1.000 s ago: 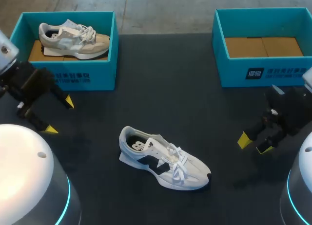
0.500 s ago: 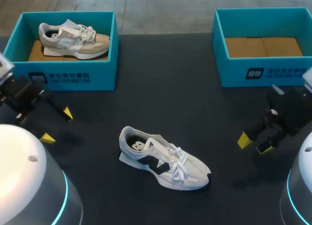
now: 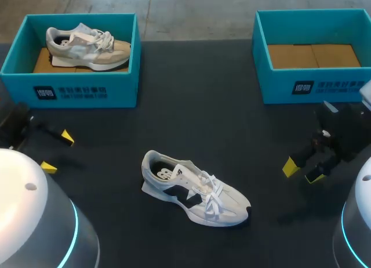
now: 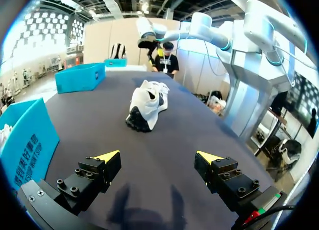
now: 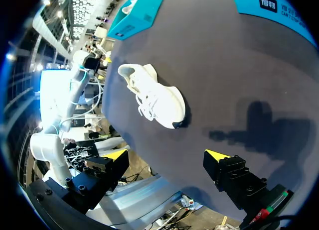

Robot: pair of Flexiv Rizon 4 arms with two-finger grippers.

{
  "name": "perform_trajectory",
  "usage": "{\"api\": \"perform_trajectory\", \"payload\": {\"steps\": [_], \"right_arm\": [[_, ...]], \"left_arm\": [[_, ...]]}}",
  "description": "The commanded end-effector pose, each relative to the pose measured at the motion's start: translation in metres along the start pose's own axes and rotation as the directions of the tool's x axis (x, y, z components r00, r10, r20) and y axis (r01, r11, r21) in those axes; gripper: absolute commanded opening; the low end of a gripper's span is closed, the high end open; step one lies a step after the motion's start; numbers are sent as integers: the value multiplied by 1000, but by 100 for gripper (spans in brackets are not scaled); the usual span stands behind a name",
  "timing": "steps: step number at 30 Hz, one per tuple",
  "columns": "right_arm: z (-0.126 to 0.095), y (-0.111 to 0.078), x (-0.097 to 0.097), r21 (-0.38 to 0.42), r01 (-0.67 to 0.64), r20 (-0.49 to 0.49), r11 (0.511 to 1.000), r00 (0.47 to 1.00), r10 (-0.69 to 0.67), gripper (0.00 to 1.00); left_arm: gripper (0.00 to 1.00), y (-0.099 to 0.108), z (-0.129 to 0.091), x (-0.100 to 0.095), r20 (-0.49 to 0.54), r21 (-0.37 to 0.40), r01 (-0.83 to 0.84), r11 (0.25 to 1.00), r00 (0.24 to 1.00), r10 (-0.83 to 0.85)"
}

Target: Take the shoe out of the shoebox, open the shoe tongue, remove and reinsert the insole, then place the shoe into the shoebox

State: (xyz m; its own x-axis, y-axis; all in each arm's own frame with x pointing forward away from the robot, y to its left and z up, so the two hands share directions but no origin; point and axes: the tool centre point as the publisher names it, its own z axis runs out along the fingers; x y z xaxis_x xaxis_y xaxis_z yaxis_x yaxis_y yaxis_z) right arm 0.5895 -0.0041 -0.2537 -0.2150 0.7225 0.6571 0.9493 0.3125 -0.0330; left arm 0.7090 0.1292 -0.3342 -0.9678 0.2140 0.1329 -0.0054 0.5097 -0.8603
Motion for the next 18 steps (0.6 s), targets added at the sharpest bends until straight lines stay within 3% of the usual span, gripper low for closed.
{"api": "perform_trajectory", "payload": {"steps": [1, 7, 18], "right_arm": [[1, -1, 0, -1, -2, 3, 1000, 1000, 2, 100], [1, -1, 0, -1, -2, 3, 1000, 1000, 2, 100], [1, -1, 0, -1, -2, 3, 1000, 1000, 2, 100]], "left_arm": [[100, 6, 7, 4, 35, 57, -6, 998, 999, 4], [100, 3, 17, -5, 34, 92, -28, 995, 999, 25], [100, 2, 22, -6, 0, 71, -33, 997, 999, 33]]}}
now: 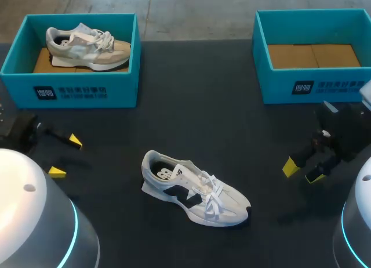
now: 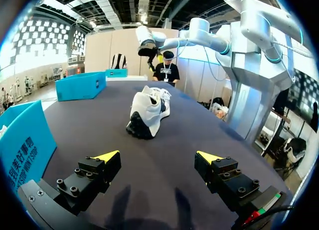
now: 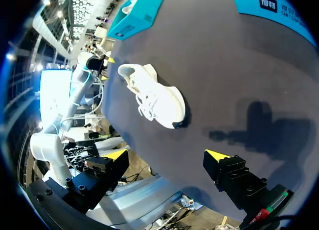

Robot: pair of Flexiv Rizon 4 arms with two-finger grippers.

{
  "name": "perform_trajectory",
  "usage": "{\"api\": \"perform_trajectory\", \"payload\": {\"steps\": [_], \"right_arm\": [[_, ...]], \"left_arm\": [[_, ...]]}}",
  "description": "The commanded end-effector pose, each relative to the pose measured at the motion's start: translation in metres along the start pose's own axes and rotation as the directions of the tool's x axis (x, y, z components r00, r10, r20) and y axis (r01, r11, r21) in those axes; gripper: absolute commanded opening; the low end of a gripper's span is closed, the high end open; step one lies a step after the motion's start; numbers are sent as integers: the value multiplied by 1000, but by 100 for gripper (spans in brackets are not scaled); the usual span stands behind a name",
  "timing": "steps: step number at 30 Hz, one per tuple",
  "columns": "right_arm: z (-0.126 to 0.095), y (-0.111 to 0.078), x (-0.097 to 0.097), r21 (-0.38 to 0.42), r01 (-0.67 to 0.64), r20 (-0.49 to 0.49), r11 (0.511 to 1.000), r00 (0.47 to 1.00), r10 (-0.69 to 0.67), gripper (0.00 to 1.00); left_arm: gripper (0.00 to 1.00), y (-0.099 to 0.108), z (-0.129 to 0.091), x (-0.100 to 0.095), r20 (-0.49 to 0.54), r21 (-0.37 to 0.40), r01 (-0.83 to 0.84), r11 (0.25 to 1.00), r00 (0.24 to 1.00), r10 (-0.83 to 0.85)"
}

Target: Take the shoe out of the shoebox, open the shoe tongue, remove and reinsert the insole, then place the shoe into the shoebox

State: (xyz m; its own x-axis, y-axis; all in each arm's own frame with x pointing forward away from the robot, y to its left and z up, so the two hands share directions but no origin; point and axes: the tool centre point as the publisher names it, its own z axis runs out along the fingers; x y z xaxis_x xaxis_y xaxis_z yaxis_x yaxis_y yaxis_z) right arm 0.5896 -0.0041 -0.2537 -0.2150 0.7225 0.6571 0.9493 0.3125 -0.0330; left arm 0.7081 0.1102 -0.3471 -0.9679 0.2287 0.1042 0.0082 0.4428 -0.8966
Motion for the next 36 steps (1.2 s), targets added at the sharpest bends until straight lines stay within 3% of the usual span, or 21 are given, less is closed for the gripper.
{"api": "perform_trajectory", "payload": {"steps": [1, 6, 11, 16, 23, 36], "right_arm": [[1, -1, 1, -1, -2, 3, 1000, 1000, 2, 100], [1, -1, 1, -1, -2, 3, 1000, 1000, 2, 100], [1, -1, 1, -1, -2, 3, 1000, 1000, 2, 100], [1, -1, 1, -1, -2, 3, 1000, 1000, 2, 100], [1, -1, 1, -1, -2, 3, 1000, 1000, 2, 100], [1, -1, 1, -1, -2, 3, 1000, 1000, 2, 100]], "left_arm": [[100, 1, -1, -1, -2, 1, 0, 1000, 1000, 0], [100, 1, -1, -1, -2, 1, 0, 1000, 1000, 0], [100, 15, 3, -10, -28, 143, -5, 990, 1000, 9], [100, 20, 2, -15, -32, 220, -40, 975, 998, 48], [100, 16, 7, -21, -26, 226, -36, 973, 999, 43], [100, 13, 37, -22, 0, 227, -31, 973, 1000, 32]]}}
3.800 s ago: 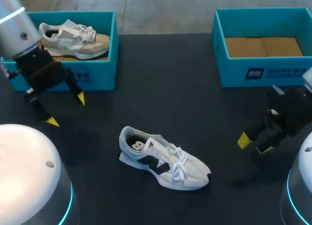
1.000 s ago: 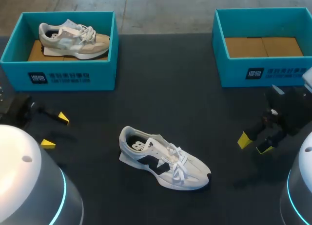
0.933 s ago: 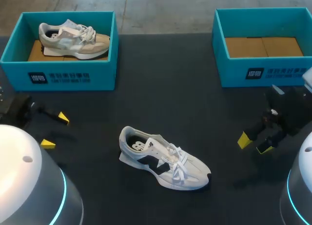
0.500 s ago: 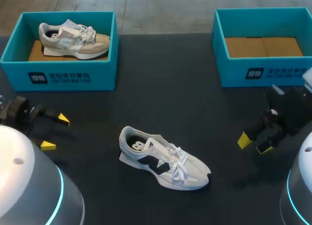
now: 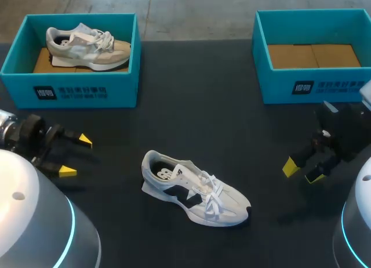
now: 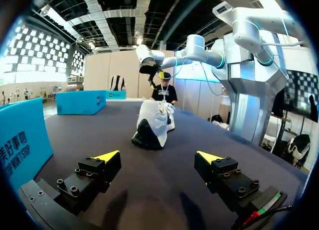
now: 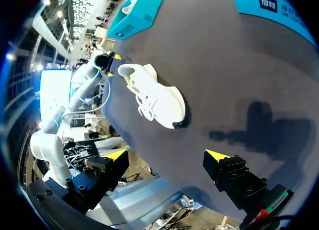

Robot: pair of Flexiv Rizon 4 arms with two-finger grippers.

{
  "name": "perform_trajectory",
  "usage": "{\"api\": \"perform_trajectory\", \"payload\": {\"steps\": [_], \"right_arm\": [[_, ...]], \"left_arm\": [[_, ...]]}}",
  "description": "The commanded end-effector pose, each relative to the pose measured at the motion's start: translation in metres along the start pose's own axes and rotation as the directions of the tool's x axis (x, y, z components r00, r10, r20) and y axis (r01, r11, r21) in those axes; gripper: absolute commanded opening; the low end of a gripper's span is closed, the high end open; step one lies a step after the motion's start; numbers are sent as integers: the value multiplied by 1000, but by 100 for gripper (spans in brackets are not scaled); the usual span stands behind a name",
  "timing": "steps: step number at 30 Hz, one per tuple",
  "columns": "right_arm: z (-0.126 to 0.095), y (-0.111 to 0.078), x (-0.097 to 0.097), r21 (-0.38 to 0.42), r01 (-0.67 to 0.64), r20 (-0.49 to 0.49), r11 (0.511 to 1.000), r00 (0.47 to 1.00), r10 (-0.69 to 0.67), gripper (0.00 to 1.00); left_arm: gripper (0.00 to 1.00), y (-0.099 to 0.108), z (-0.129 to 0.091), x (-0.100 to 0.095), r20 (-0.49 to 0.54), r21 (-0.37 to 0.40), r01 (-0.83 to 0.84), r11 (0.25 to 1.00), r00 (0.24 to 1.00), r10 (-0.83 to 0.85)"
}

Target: Take the shoe out of the shoebox, open the shoe tongue, remove and reinsert the insole, then place the shoe into the shoebox

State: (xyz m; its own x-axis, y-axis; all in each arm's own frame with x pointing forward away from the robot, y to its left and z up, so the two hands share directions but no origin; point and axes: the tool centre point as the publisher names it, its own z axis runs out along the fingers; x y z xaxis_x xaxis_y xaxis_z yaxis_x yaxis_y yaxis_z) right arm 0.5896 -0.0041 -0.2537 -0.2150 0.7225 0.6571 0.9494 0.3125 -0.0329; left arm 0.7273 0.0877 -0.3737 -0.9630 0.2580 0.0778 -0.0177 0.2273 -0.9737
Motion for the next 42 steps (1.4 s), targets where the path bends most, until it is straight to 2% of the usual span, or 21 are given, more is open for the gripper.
{"api": "perform_trajectory", "payload": {"steps": [1, 11, 22, 29, 42], "right_arm": [[1, -1, 1, -1, -2, 3, 1000, 1000, 2, 100], [1, -1, 1, -1, -2, 3, 1000, 1000, 2, 100], [1, -1, 1, -1, -2, 3, 1000, 1000, 2, 100], [1, -1, 1, -1, -2, 3, 1000, 1000, 2, 100], [1, -1, 1, -1, -2, 3, 1000, 1000, 2, 100]], "left_arm": [[100, 1, 12, 5, 22, -1, 0, 1000, 1000, 0], [100, -3, 38, 16, 53, 6, 11, 1000, 999, -11], [100, -6, 54, 15, 81, 22, 27, 999, 996, -28], [100, -9, 66, 11, 78, 15, 13, 1000, 997, -15], [100, -3, 87, -3, 10, -8, 1, 1000, 1000, -1]]}}
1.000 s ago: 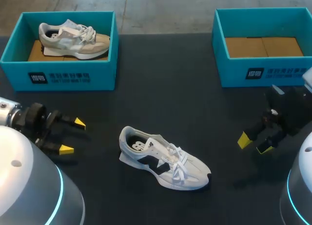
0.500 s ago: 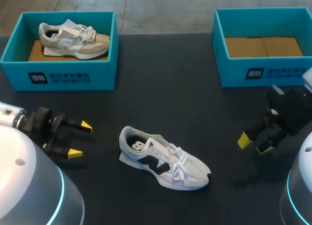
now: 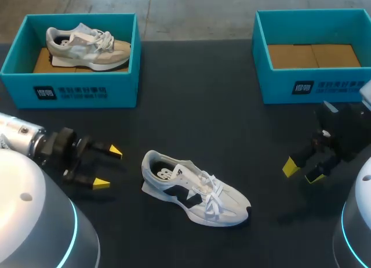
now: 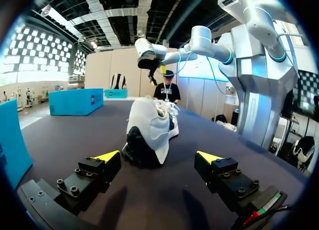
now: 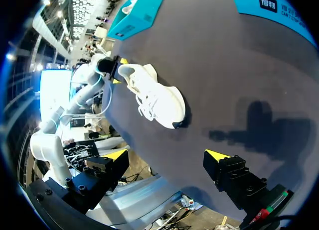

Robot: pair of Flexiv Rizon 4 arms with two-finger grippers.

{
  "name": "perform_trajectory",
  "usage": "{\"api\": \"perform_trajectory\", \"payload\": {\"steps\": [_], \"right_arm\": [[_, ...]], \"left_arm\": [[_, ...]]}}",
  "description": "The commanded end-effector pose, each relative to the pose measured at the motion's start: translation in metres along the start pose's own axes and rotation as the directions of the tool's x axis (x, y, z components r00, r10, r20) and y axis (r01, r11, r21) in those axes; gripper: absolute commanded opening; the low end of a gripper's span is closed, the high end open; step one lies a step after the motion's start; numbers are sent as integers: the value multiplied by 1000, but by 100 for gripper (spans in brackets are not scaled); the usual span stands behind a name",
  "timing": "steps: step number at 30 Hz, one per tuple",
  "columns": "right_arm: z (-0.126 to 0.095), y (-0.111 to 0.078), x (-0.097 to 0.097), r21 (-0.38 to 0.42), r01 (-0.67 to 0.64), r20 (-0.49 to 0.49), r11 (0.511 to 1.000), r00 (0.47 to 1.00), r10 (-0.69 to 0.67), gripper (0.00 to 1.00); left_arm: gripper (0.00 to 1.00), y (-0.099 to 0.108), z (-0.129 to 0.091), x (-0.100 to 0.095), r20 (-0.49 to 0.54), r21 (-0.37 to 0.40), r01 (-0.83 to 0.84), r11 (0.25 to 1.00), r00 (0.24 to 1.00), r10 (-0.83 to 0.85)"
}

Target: Take the shoe out of the shoebox, open the shoe tongue, remove and reinsert the insole, then place the shoe into the shoebox

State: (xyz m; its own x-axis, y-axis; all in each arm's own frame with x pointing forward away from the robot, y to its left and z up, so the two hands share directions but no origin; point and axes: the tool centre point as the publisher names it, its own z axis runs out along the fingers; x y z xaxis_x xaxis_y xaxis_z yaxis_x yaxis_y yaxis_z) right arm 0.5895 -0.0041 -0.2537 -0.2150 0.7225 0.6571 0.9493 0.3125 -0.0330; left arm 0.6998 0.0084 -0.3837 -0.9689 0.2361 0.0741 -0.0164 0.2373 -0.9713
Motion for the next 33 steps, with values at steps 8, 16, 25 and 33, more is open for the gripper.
{"api": "perform_trajectory", "payload": {"steps": [8, 16, 25, 33], "right_arm": [[1, -1, 1, -1, -2, 3, 1000, 1000, 2, 100], [1, -1, 1, -1, -2, 3, 1000, 1000, 2, 100], [1, -1, 1, -1, -2, 3, 1000, 1000, 2, 100], [1, -1, 1, -1, -2, 3, 1000, 1000, 2, 100]], "left_arm": [[100, 10, 5, -18, -26, 4, -8, 1000, 1000, 8], [100, 12, 9, -27, -73, 4, -24, 1000, 997, 25], [100, 15, 13, -37, -107, 5, -27, 1000, 994, 27], [100, 16, 21, -37, -119, 3, -34, 999, 992, 34]]}}
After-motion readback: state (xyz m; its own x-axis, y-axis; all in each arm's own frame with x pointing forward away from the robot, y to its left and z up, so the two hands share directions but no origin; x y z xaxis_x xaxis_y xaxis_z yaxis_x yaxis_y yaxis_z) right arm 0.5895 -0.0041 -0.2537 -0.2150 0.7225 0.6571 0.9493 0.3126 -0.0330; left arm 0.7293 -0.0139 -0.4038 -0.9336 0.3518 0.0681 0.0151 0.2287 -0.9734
